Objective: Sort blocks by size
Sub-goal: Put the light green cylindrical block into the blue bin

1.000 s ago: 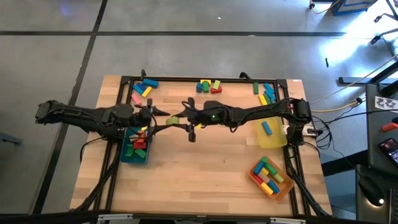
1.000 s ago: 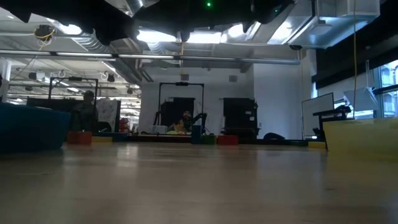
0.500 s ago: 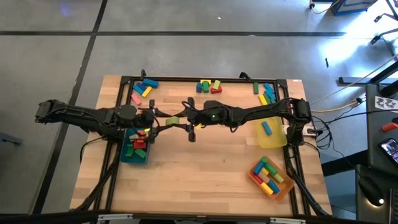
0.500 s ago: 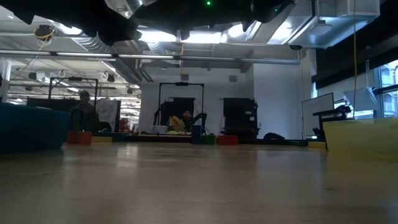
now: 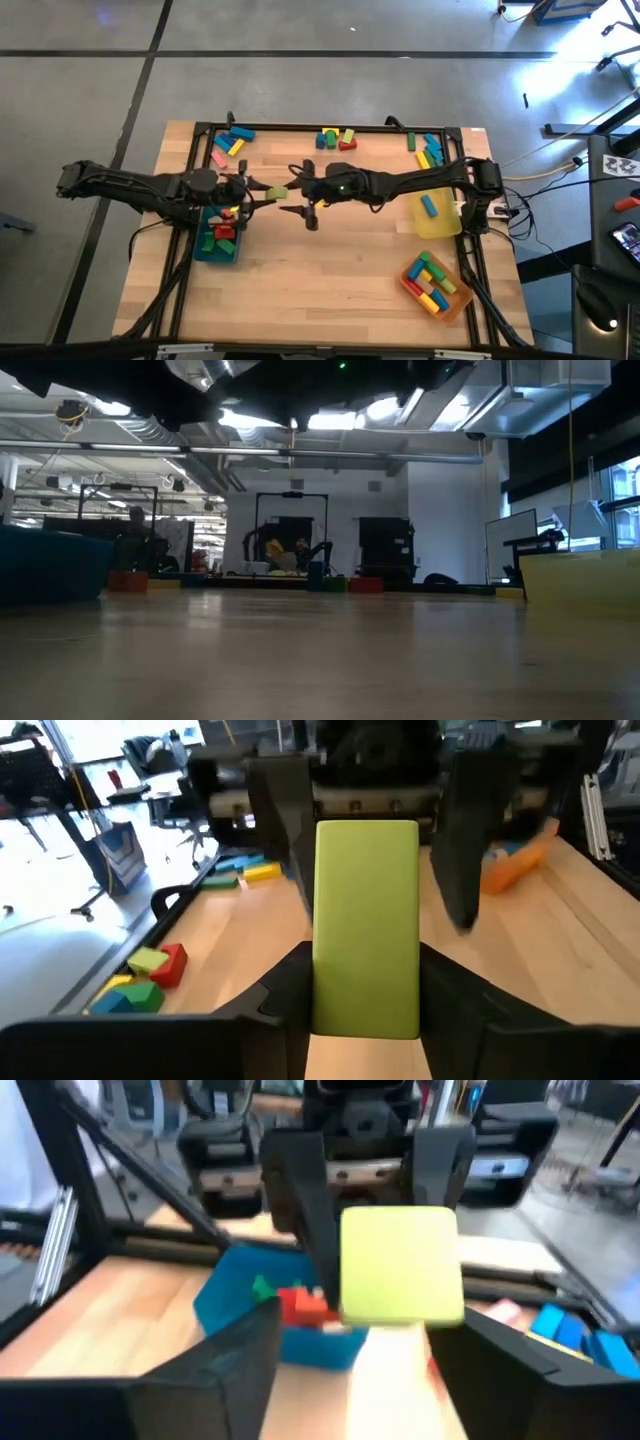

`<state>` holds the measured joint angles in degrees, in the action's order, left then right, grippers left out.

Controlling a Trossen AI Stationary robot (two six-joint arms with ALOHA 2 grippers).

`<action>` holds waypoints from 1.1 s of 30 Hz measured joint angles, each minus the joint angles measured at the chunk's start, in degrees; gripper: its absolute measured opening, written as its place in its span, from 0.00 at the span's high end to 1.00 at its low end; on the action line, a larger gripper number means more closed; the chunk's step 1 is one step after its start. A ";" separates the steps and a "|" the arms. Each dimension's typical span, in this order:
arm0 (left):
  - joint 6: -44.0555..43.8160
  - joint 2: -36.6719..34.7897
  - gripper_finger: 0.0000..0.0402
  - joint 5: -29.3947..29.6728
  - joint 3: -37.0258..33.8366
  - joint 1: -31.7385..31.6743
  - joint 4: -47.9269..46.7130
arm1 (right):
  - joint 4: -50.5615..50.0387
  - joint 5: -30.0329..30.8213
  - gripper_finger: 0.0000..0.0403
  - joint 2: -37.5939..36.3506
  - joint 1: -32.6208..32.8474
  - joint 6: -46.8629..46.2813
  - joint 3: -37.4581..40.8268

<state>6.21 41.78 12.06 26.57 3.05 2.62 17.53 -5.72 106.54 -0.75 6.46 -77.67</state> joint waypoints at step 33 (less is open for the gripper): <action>-40.90 0.33 0.68 8.91 15.05 -0.02 -52.12 | -30.66 -6.46 0.26 -9.93 -15.68 13.51 0.56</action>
<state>-34.69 42.11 20.97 41.63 3.03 -49.50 -13.12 -12.19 96.60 -16.43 19.97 -77.11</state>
